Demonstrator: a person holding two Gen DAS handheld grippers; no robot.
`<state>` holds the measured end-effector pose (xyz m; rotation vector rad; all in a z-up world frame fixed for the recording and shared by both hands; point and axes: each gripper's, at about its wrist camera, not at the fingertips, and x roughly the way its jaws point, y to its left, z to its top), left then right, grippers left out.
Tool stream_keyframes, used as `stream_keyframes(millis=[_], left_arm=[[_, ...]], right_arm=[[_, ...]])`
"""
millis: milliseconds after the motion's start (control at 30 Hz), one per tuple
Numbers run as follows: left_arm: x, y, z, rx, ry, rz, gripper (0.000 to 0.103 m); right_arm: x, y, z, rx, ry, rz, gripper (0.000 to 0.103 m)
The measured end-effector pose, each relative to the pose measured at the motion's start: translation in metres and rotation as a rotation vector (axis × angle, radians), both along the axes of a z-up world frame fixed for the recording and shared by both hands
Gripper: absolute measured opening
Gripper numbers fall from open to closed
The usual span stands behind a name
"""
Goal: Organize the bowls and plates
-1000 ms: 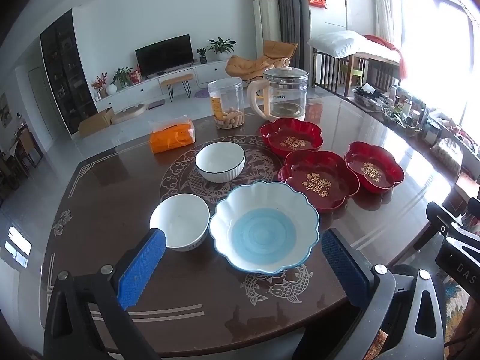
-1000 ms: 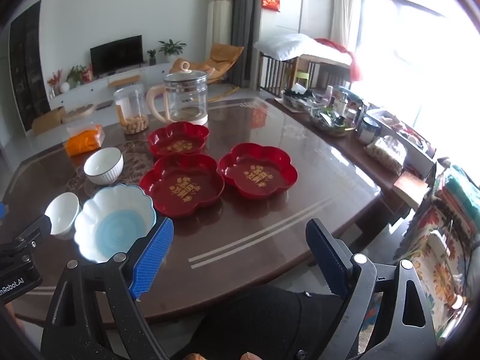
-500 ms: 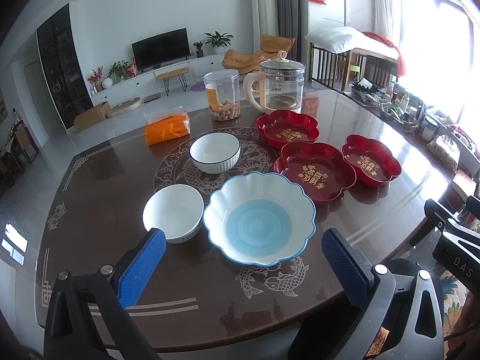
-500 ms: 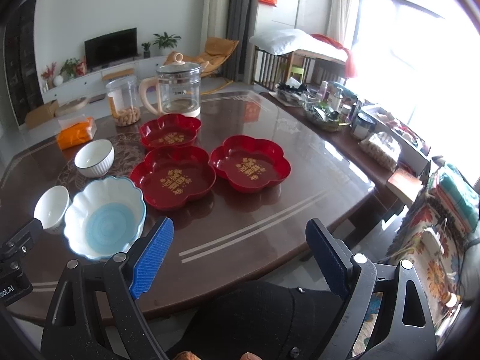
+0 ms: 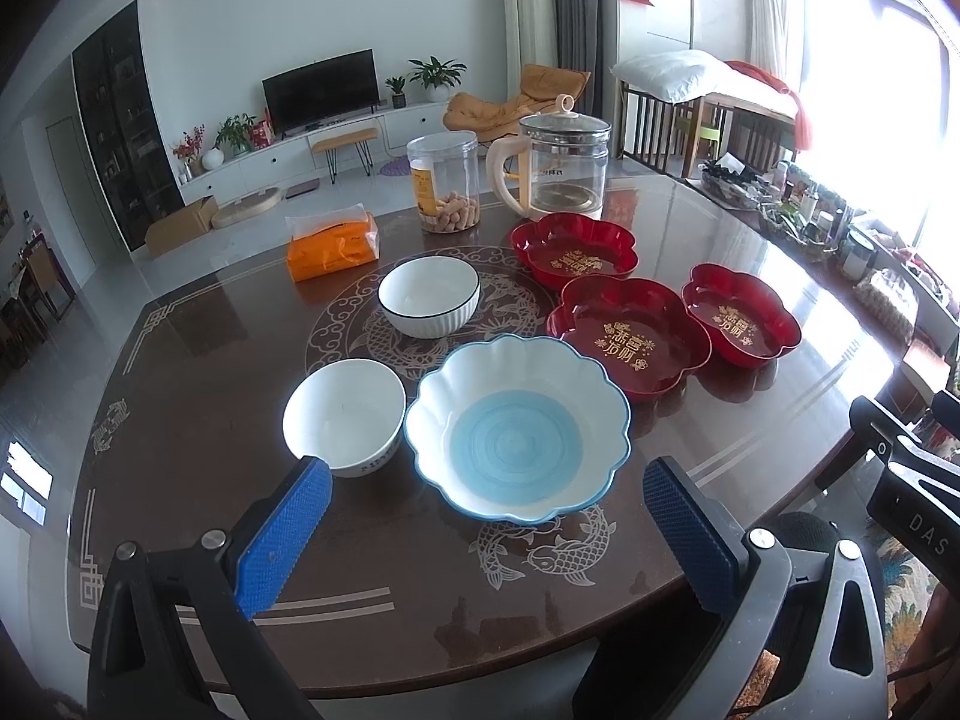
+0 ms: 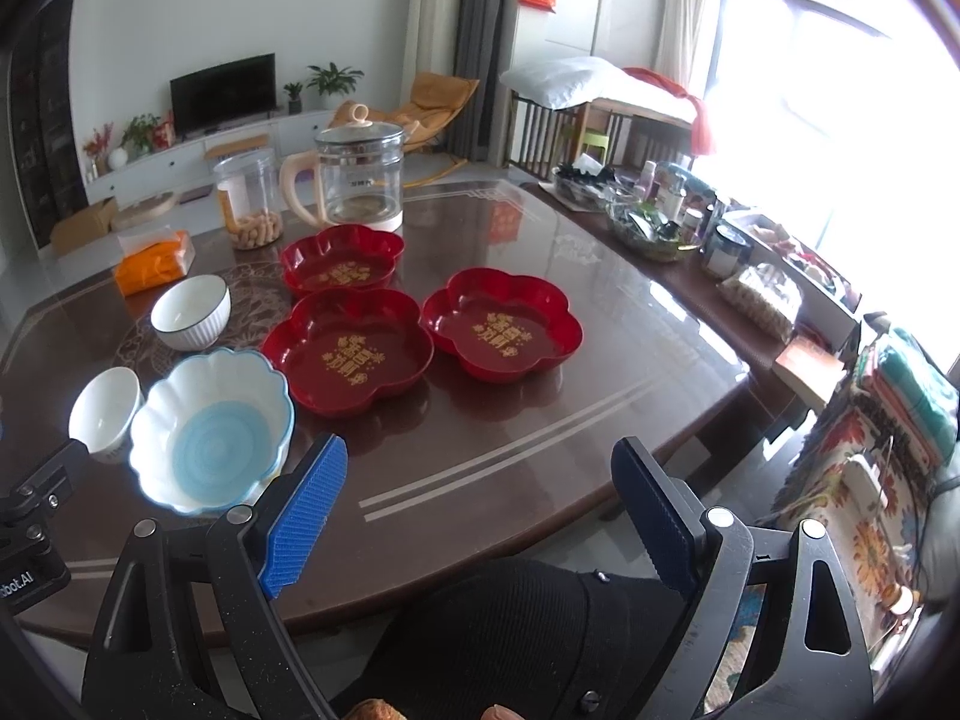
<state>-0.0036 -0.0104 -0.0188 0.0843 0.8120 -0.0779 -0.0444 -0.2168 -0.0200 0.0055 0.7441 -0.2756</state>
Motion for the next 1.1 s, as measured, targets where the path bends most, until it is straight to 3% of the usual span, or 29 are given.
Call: stream_keyframes(millis=[533,1100], left_arm=[[-0.008,0.005,0.003,-0.02,-0.012,-0.005,0.103],[-0.044,0.029,0.015,-0.1,-0.067,-0.017,0.103]], right_arm=[[-0.005,0.006,0.002,-0.008,-0.007,0.0,0.092],[-0.038,0.032,0.034,-0.059,-0.056,0.012,0.092]])
